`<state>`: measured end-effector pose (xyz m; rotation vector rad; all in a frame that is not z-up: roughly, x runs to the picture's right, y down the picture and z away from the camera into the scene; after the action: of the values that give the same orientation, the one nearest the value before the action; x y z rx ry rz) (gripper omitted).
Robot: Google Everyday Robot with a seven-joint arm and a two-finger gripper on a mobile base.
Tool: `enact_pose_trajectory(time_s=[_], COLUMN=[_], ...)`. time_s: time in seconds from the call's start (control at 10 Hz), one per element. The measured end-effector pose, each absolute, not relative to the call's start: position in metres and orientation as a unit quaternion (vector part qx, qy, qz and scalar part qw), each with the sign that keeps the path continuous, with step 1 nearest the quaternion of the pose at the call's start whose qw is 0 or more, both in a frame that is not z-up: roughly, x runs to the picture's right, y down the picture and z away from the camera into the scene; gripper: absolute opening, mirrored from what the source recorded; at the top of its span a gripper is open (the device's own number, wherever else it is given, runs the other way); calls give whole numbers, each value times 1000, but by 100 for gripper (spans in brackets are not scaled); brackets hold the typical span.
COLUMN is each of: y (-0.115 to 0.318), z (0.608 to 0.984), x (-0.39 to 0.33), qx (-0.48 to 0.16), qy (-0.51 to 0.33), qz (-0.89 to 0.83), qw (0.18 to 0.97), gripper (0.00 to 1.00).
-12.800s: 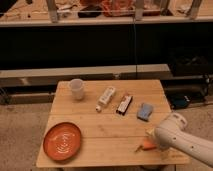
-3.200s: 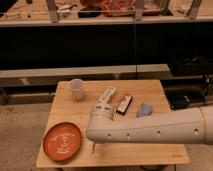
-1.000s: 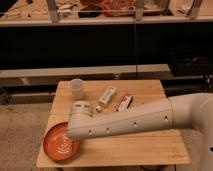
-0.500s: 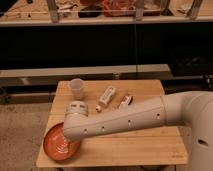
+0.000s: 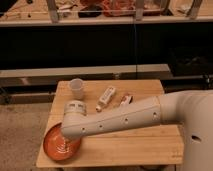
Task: Place the pepper in the ceramic bowl
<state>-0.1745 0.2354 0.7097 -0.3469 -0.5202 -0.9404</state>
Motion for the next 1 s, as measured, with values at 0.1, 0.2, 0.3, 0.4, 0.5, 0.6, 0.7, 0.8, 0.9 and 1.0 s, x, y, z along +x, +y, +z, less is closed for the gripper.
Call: enact_pose_trajectory(time_s=[0.1, 0.2, 0.3, 0.4, 0.5, 0.6, 0.7, 0.8, 0.9, 1.0], y=[236, 236, 236, 237, 238, 237, 238, 238, 239, 238], z=[710, 711, 711, 710, 710, 711, 711, 710, 710, 710], x=[-177, -178, -181, -184, -186, -188, -190, -192, -195, -195], qx=[-163, -162, -161, -159, -159, -157, -156, -155, -154, -153], qy=[-250, -253, -255, -257, -259, -262, -264, -266, -267, -268], qz=[-449, -452, -454, -457, -461, -465, -468, -471, -474, -478], qw=[842, 840, 839, 836, 834, 831, 828, 827, 824, 823], gripper=[1, 1, 1, 1, 1, 1, 1, 1, 1, 1])
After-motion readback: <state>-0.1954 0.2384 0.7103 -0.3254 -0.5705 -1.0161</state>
